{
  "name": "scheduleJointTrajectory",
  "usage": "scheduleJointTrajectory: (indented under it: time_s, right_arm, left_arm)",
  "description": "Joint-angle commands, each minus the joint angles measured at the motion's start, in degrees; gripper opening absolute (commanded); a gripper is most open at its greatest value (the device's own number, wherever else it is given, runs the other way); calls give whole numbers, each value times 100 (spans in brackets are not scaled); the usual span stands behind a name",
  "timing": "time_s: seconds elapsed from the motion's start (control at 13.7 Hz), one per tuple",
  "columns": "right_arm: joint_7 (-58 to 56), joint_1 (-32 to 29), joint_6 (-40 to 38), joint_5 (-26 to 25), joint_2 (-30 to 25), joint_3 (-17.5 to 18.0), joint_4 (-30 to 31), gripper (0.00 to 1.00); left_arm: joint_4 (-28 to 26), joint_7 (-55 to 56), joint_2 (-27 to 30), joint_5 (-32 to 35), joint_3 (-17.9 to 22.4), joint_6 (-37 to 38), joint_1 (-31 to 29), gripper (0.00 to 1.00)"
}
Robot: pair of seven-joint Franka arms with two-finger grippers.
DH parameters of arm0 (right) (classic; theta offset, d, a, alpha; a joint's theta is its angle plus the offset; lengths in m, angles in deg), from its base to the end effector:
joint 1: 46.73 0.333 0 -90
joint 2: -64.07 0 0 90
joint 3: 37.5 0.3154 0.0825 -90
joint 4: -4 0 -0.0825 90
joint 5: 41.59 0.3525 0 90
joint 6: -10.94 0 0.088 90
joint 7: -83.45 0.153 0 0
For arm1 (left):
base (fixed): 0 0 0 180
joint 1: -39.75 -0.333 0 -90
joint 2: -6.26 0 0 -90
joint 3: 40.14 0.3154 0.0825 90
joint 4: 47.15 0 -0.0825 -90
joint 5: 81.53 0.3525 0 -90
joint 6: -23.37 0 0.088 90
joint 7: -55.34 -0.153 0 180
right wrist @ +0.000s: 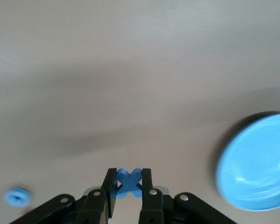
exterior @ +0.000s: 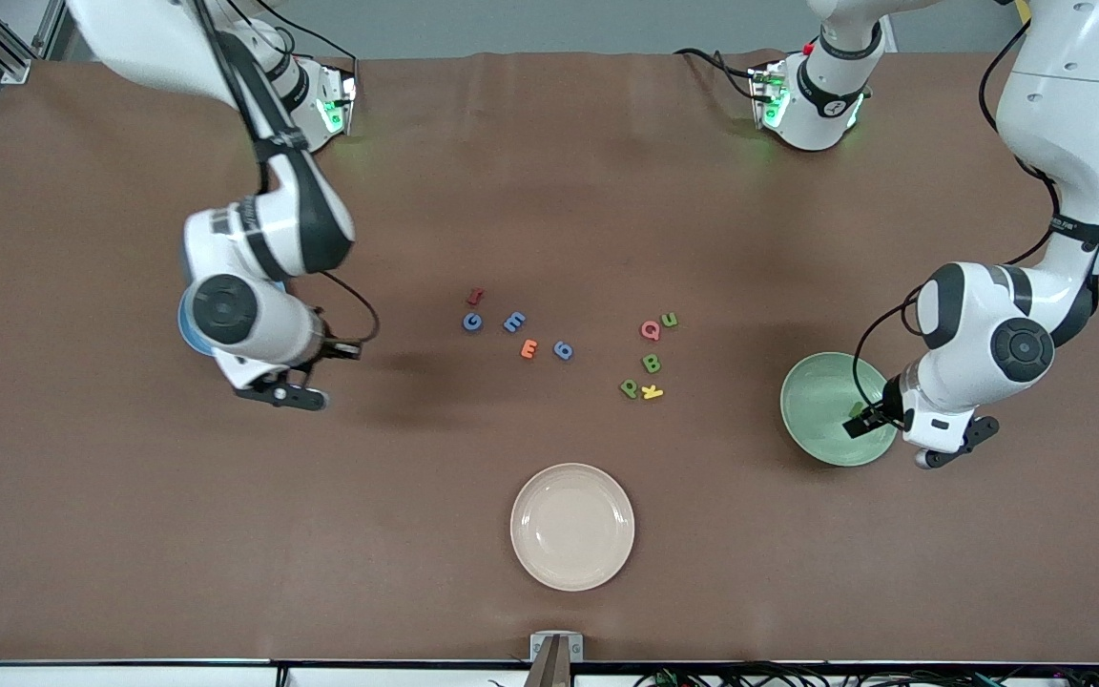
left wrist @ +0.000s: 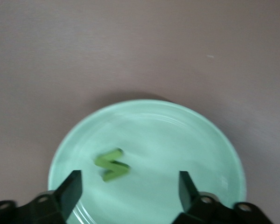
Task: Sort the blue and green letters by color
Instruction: 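Drop the blue X on the blue plate with the right gripper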
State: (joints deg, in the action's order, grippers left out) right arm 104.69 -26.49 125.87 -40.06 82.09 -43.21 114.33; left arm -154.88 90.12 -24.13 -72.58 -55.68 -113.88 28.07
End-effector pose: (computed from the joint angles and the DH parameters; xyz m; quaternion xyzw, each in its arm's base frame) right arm 0.5351 0.1427 0.2849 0.9911 -0.0645 -0.1091 0.0396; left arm 0.6149 -0.0298 0.2121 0.9734 0.2285 -0.0005 0.0155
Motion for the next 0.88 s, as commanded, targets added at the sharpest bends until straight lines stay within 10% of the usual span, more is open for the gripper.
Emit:
scheduleJointTrajectory:
  time_s: [0.0, 0.44, 0.8]
  right_arm:
    - [-725, -555, 240, -319, -798, 123, 997, 1]
    - [-2552, -1803, 1652, -444, -1442, 123, 2570, 2]
    - [-3179, -2359, 2894, -444, -1398, 131, 3468, 2]
  left_arm:
    - [-47, 221, 332, 98, -344, 330, 35, 100]
    - [-118, 732, 403, 116, -872, 340, 639, 100]
    - [-47, 1872, 227, 116, -855, 278, 1607, 79]
